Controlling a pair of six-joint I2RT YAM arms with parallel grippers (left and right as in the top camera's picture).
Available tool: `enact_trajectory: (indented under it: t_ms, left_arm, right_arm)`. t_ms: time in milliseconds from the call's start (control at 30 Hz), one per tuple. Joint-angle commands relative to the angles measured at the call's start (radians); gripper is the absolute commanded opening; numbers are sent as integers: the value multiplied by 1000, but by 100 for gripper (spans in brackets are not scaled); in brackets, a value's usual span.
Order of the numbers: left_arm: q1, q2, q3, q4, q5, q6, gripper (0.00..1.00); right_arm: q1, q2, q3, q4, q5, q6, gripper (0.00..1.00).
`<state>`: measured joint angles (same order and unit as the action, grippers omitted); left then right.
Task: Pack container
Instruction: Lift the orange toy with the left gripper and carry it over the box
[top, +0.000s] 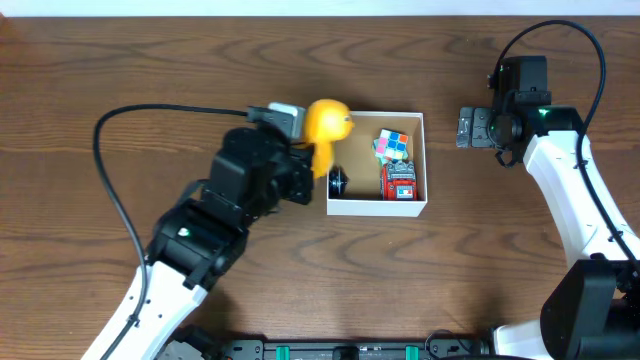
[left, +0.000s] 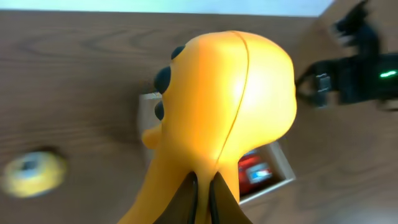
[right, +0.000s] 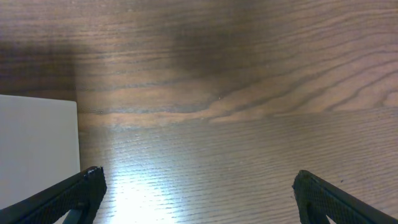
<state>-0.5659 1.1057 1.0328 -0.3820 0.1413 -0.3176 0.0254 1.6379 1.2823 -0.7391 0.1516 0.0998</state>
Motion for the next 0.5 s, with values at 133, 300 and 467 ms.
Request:
enact_trajectory:
  t_ms: [133,300,467]
  left_arm:
    - [-117,131,24,106,-87,-286,6]
    - [-162,253,24,167,-154,-291,6]
    - [-164,345,24,220,-159,-290,6]
  right_arm:
    - [-3,-13,16,1,9,-8,99]
    - [-3,-13,16,1,9,-8,99]
    - [-3,-13,16,1,9,-8,99]
